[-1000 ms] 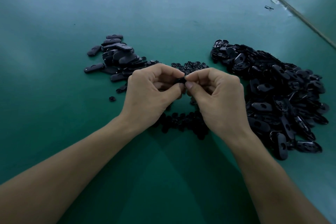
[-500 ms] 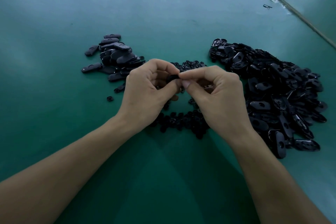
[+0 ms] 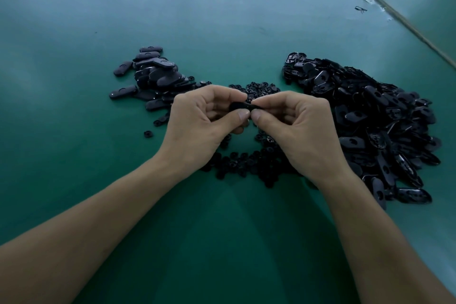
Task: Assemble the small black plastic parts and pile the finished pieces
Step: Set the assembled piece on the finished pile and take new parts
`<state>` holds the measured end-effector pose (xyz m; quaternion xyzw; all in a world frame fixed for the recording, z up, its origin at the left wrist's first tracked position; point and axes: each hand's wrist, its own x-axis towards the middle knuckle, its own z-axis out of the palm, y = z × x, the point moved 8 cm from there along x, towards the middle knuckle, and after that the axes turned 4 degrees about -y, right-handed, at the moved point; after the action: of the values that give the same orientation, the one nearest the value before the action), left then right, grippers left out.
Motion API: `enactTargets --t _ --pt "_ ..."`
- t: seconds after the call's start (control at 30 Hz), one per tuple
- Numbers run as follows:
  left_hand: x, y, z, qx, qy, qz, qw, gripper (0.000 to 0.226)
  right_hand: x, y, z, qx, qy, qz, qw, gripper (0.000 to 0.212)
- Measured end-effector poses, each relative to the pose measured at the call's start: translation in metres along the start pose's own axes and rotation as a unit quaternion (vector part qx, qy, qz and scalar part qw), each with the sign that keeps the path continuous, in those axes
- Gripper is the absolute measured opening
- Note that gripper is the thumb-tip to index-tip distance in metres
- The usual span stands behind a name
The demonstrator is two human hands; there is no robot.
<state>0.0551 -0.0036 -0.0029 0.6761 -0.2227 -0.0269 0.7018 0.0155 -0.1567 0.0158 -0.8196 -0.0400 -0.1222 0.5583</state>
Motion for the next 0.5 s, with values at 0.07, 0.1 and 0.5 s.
enactTargets --t 0.07,0.1,0.5 --pt "0.0001 -0.0011 0.0004 0.001 -0.003 -0.005 1.0 0.022 0.0 0.0013 0.001 -0.01 -0.001 0.006 1.0 0.014" --pt "0.0001 -0.0014 0.0006 0.002 -0.003 -0.007 1.0 0.023 0.0 0.0019 0.0015 -0.015 -0.002 0.01 1.0 0.013" --pt "-0.0006 -0.0014 -0.0039 -0.017 0.021 -0.025 0.999 0.026 -0.0002 0.0025 0.0027 -0.016 0.005 0.036 0.999 0.012"
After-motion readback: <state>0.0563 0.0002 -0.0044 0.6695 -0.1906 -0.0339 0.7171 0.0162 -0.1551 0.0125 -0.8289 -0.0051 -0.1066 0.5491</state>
